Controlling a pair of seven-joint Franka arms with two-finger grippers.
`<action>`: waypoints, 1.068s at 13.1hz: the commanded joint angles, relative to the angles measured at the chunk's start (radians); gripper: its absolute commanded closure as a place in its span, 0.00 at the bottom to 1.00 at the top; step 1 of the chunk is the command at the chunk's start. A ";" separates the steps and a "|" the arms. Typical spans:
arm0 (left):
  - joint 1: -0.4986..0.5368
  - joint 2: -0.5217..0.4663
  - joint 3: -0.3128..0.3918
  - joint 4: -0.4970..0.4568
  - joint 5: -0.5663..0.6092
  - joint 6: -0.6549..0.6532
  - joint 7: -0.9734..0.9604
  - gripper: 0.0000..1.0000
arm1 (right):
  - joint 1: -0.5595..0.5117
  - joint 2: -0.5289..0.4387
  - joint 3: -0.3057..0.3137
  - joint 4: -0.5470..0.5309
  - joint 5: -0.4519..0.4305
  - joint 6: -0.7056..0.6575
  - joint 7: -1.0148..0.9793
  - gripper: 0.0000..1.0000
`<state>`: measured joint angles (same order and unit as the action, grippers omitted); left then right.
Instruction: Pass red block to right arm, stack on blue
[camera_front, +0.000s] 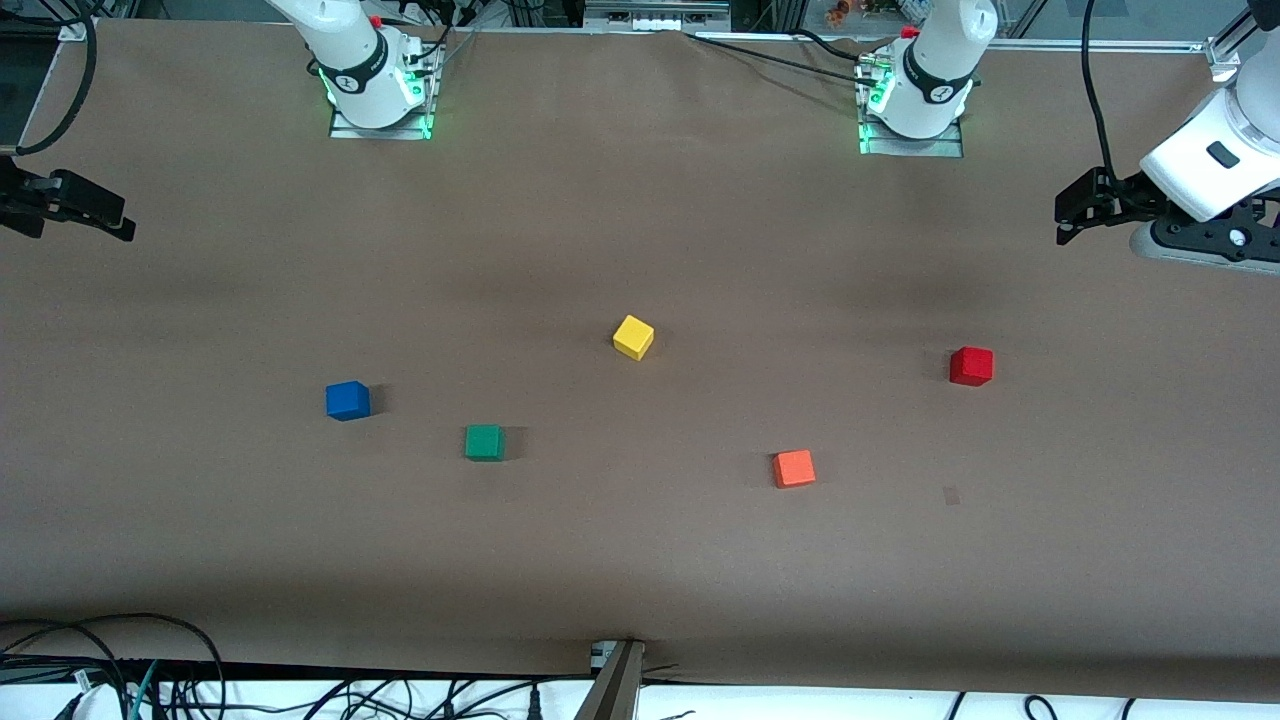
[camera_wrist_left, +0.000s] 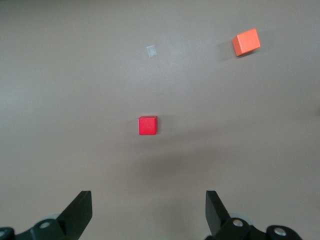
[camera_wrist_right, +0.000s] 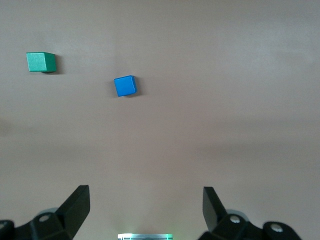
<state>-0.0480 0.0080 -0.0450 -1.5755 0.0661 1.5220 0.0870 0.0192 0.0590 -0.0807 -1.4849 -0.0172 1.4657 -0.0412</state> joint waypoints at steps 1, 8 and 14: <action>0.005 0.003 -0.001 0.008 -0.015 -0.016 0.010 0.00 | -0.005 -0.004 -0.004 0.000 -0.004 0.004 -0.008 0.00; 0.007 0.052 0.001 0.008 -0.006 -0.019 0.008 0.00 | -0.001 -0.005 0.001 0.000 -0.004 0.004 -0.009 0.00; 0.002 0.107 -0.001 -0.006 -0.003 -0.158 0.014 0.00 | -0.001 -0.005 0.001 0.000 -0.004 0.004 -0.009 0.00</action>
<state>-0.0467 0.0900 -0.0437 -1.5796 0.0661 1.3886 0.0870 0.0194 0.0590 -0.0817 -1.4849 -0.0171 1.4658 -0.0413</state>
